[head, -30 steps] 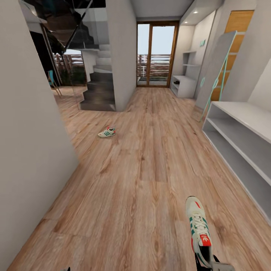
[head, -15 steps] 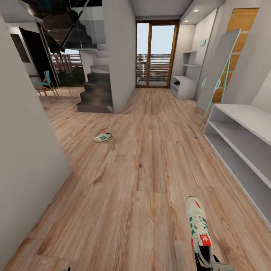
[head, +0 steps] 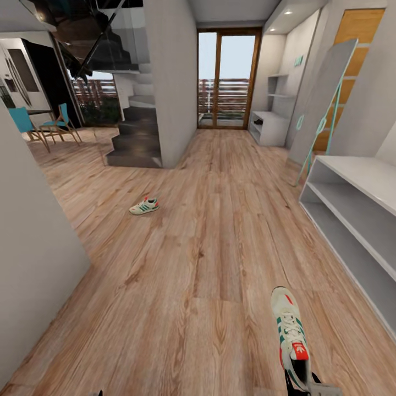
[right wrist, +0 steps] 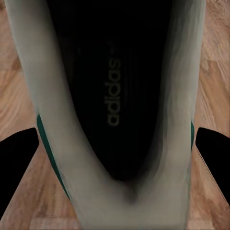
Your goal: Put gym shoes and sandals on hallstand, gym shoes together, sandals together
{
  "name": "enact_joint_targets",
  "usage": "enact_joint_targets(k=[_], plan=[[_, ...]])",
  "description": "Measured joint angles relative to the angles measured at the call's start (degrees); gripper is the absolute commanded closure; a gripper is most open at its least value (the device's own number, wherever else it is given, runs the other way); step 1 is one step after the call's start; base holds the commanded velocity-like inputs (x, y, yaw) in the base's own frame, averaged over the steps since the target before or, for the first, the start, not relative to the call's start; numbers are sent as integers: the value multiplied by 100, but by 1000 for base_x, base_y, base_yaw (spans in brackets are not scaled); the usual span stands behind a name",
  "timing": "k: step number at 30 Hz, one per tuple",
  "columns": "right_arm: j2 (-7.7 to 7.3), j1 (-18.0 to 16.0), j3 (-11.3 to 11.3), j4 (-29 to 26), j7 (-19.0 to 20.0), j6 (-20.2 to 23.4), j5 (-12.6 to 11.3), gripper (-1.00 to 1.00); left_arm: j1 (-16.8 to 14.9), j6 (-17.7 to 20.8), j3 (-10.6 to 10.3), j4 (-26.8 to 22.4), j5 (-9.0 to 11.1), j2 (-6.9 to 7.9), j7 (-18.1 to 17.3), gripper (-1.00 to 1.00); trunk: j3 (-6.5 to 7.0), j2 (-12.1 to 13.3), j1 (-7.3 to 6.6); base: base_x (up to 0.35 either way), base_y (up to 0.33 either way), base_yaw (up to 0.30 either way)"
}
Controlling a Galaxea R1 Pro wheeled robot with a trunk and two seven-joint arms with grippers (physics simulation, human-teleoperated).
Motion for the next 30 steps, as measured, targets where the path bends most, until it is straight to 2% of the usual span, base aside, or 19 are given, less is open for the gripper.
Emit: enact_joint_targets(k=[30], plan=[[0,0,0,0,0,18,0,100,0,-4,0,0,0,0,0,-100,0,0,0,337,-104,0]])
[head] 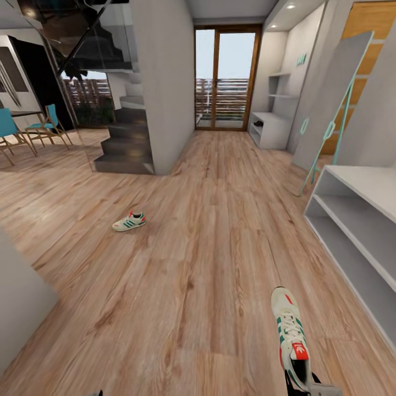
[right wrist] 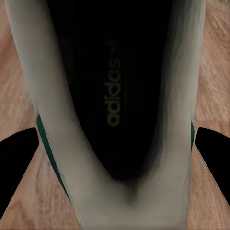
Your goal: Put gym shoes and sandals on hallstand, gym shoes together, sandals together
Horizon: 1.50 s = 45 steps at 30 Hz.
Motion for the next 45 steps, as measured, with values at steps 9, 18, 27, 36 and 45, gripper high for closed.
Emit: enact_joint_targets(k=[9,18,27,36,45], plan=[[0,0,0,0,0,0,0,100,0,-3,0,0,0,0,0,-100,0,0,0,337,-104,0],[0,0,0,0,0,1,-2,100,0,-1,0,0,0,0,0,-100,0,0,0,337,-104,0],[0,0,-3,0,-11,5,-13,100,0,-1,0,0,0,0,0,-100,0,0,0,337,-104,0],[0,0,-16,-9,-34,-28,-28,100,0,-3,0,0,0,0,0,-100,0,0,0,337,-104,0],[8,0,-10,-9,-31,-42,-26,100,0,-3,0,0,1,0,0,-100,0,0,0,337,-104,0]])
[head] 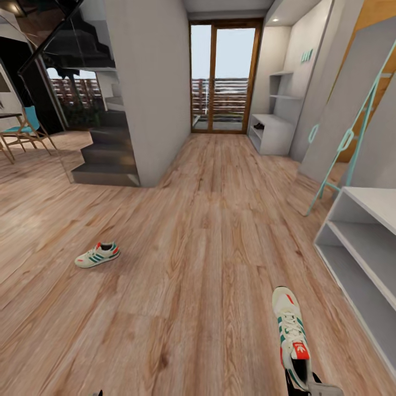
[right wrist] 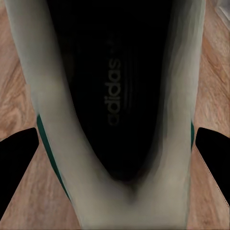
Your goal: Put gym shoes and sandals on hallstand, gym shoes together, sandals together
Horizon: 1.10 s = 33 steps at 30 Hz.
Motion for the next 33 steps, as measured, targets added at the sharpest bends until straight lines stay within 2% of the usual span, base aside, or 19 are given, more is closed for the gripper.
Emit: enact_joint_targets(k=[33], plan=[[-10,0,8,0,17,47,7,100,0,0,0,0,0,0,0,-100,0,0,0,337,-104,0]])
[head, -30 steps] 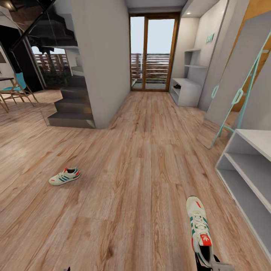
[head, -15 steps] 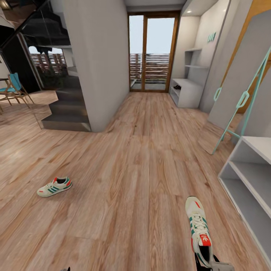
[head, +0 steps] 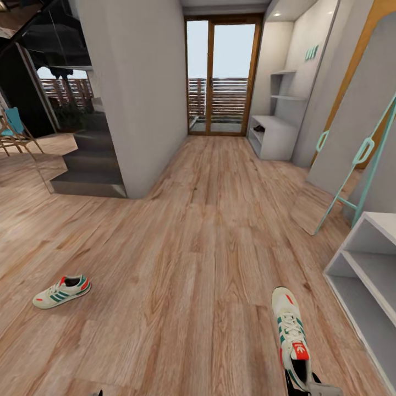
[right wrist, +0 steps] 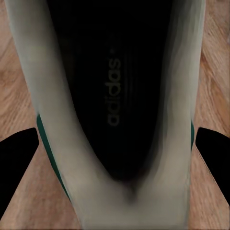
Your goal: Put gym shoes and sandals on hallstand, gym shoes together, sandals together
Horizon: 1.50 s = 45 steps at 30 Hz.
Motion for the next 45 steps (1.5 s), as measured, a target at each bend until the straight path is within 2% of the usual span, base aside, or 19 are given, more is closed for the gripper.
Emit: enact_joint_targets(k=[35,45], plan=[[2,0,4,-9,14,-8,11,100,0,0,1,0,-1,0,0,-100,0,0,0,337,-104,0],[3,-2,8,-7,14,-6,19,100,1,0,3,-2,-1,0,0,-100,0,0,0,337,-104,172]])
